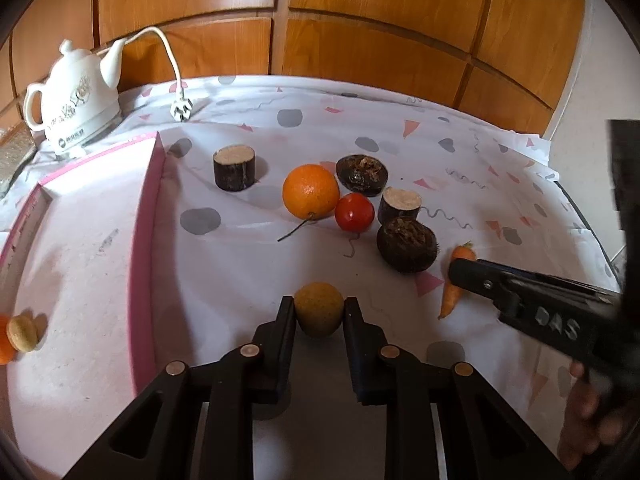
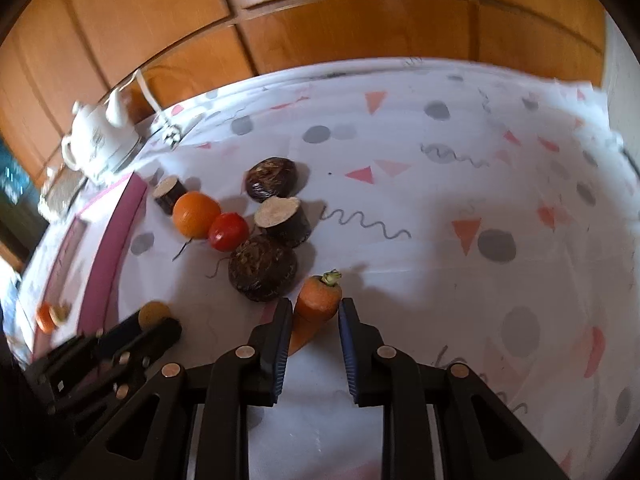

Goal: Organize fruits
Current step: 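Grasp the carrot with the right tool while the left tool lifts the yellow-green fruit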

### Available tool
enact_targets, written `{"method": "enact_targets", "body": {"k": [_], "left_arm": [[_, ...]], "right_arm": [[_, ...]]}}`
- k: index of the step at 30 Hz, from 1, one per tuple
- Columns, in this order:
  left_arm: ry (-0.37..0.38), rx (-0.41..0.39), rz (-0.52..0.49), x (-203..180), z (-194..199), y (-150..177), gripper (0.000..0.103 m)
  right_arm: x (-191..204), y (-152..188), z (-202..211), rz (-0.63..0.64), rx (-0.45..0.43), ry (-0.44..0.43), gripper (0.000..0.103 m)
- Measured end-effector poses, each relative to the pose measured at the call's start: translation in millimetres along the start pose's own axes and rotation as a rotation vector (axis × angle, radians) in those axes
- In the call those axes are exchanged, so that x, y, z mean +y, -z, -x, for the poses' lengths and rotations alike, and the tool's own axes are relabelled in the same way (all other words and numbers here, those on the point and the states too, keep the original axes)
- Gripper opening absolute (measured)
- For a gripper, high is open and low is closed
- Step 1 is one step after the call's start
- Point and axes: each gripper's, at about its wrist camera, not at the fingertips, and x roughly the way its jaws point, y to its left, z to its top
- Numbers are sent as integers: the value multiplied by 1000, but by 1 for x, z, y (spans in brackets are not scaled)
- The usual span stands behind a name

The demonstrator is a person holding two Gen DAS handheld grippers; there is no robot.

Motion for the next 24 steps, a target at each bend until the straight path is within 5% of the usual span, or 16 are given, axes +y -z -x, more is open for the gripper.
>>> {"method": "enact_targets", "body": {"k": [17,24], "left_arm": [[-39,-121,28,16,53,-5,24],[-75,-155,72,36,73,-5,24]], "right_arm": [[21,14,20,115,-55,51,16],[46,11,36,183,-87,-25,16]]}}
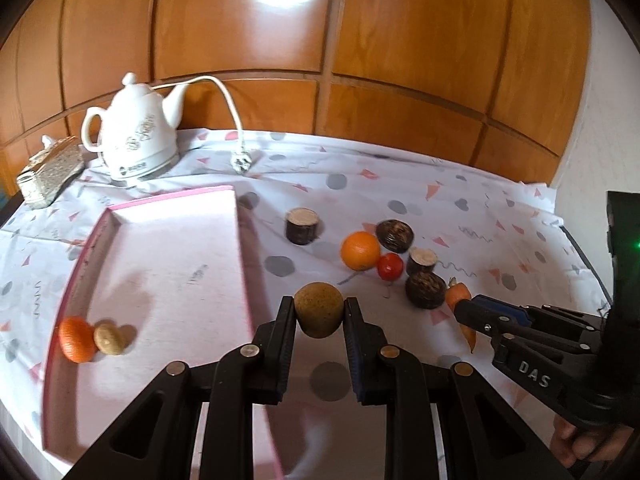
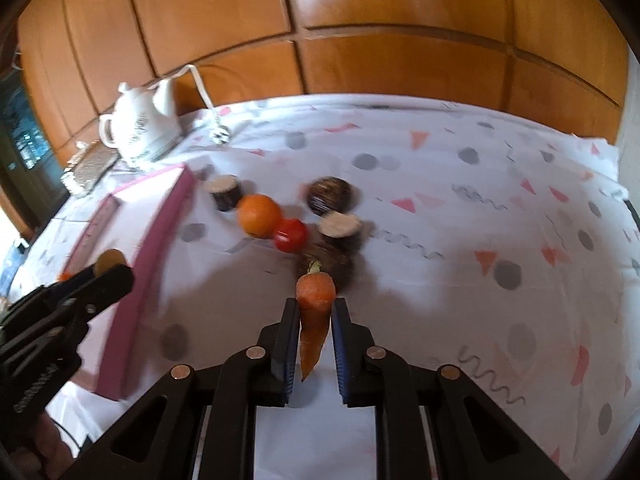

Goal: Organize fruits
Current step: 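Grasp the carrot with the right tool while the left tool lifts the yellow-green fruit, then release the yellow-green fruit into the tray with the left tool while the right tool drops the carrot there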

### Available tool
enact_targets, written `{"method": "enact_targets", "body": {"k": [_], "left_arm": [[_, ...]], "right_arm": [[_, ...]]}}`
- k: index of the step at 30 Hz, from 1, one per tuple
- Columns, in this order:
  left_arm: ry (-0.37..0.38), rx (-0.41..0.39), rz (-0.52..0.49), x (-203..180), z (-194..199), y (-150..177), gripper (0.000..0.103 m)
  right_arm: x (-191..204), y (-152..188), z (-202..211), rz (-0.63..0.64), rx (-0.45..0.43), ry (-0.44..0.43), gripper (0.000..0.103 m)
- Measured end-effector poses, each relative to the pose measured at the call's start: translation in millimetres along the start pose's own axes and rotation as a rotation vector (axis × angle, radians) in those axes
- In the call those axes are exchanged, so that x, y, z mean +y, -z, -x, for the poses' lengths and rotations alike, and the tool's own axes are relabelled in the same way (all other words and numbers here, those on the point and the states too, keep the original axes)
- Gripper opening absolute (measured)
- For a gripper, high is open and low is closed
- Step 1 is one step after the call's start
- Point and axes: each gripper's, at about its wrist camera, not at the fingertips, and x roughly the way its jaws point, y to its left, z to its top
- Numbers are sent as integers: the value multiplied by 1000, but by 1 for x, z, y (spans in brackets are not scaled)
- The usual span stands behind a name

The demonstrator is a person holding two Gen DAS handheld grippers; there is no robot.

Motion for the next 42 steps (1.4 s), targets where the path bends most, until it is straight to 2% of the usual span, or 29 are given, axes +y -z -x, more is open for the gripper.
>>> {"method": "enact_targets", "body": {"k": [10,21,22,24,31,42], "left_arm": [[-95,-11,100,51,8,-3,24],[-239,0,226,123,3,-14,25],[-247,-2,234,126,3,-14,29],[-263,-10,242,130,6,-13,30],[-264,4,255,130,6,-6,30],[-232,11,222,109,6,-4,30]], "right_arm": [[67,-17,1,132,9,-179,16],[145,-21,-22,216,108,-384,17],[150,-22,-25,216,111,-386,18],[159,-20,-30,226,118,-393,29],[161,-11,-34,229,129,-384,29],[137,-2,-22,203,71,-254,29]]}}
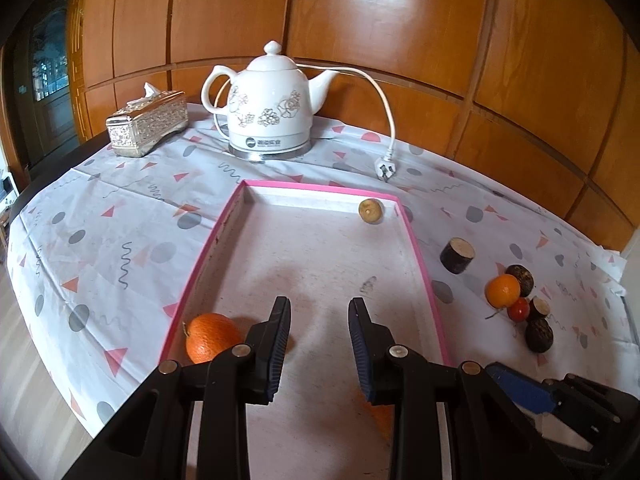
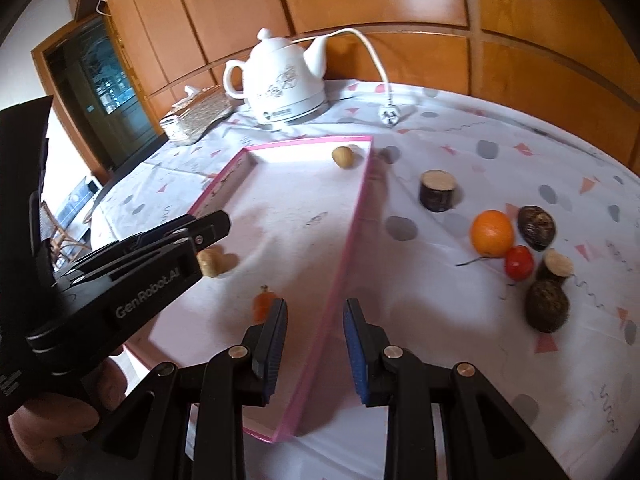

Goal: Organize fruits
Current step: 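Release the yellow-green fruit into the tray with the left tool while the right tool drops the carrot there, then move the left tool to the second orange while the right tool approaches a dark round fruit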

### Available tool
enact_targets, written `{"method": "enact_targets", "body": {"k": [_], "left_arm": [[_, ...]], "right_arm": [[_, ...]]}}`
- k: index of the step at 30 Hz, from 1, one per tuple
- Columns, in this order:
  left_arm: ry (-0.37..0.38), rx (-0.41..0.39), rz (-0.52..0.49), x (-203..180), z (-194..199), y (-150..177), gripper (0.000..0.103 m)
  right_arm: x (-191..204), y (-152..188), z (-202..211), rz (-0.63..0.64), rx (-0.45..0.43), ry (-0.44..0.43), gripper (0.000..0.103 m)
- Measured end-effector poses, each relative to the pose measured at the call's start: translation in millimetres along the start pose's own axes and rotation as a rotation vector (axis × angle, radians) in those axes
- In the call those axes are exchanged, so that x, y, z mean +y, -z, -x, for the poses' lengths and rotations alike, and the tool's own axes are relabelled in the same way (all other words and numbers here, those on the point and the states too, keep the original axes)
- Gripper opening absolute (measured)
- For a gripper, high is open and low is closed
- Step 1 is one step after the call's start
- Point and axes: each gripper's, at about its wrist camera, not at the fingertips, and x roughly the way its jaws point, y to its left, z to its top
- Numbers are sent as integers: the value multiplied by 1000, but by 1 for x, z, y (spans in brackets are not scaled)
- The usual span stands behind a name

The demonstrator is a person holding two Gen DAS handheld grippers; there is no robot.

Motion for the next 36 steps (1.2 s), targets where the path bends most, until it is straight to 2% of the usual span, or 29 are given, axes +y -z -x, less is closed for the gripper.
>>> {"method": "enact_targets", "body": {"k": [4,25,32,34,36], "left_arm": [[19,5,0,-5,2,3,35],[125,34,-140,-62,5,16,35],[150,59,-186,-82,1,24,35],[153,65,-193,-86,0,26,35],[154,70,-201,-88,-1,27,35]], "right_arm": [[-10,1,7,-24,-32,58,30],[-124,46,42,-317,-64,254,32],[-144,56,45,-361,-47,260,32],[-144,54,45,-352,-54,257,38],[-145,50,42,-350,-54,252,38]]}}
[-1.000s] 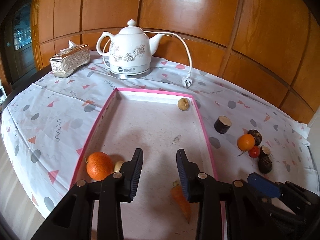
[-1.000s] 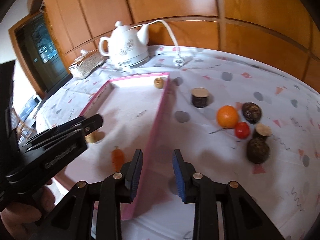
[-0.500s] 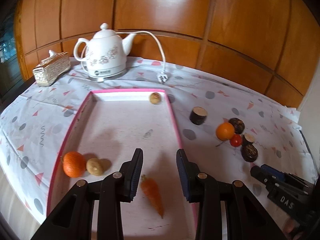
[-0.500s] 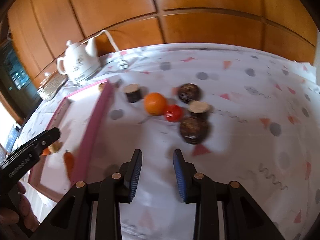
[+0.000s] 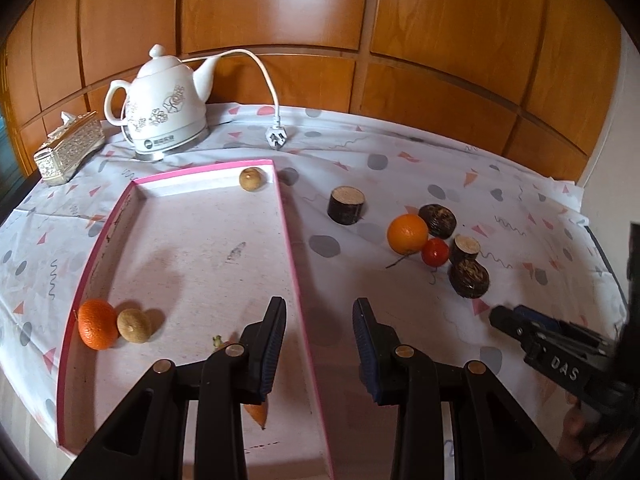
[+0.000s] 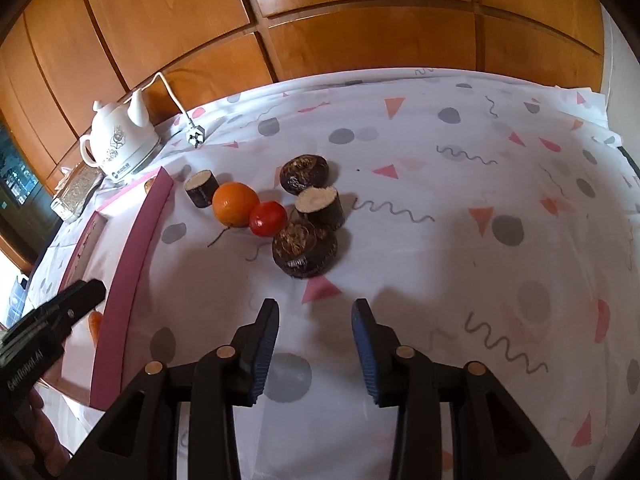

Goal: Organize fruits
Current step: 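Move the left tool to the second orange while the right tool approaches a dark round fruit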

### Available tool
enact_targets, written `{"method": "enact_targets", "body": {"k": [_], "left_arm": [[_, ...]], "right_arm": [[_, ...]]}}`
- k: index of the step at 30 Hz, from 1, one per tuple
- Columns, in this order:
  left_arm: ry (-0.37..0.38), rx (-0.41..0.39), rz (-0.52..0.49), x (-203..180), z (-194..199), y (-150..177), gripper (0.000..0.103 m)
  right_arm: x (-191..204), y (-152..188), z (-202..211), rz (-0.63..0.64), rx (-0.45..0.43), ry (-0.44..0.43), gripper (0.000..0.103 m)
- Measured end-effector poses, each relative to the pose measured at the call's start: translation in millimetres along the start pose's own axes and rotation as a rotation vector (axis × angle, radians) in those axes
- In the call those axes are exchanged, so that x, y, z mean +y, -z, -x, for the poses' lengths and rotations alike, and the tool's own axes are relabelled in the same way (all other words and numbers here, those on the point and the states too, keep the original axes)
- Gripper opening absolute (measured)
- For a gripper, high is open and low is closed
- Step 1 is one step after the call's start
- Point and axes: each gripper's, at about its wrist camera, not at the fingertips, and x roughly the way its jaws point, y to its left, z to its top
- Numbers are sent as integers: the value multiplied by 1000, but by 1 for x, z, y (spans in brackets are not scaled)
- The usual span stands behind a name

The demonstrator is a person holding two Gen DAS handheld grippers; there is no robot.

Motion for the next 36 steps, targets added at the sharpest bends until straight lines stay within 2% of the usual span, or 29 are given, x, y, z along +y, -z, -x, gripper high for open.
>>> {"method": "enact_targets", "body": {"k": [8,10,12,23,26,36], "left_arm": [[6,17,-3,-6,-10,-4,35],[10,21,-2,-8,-12,-6,35],[14,24,-2,-10,-15,-8,35],[33,45,11,-20,-29,-18,35],[34,55,19,-21,-34,-20,35],[42,86,25,-30,-51,-24,35]], "right_arm": [[2,-11,-12,13,7,4,38],[4,-13,-15,24,10,0,43],[6,-16,-17,39,8,2,52],[17,-28,-33,124,-6,35,52],[17,-28,-36,136,-5,40,42],[11,-25,-37,136,-18,34,41]]}}
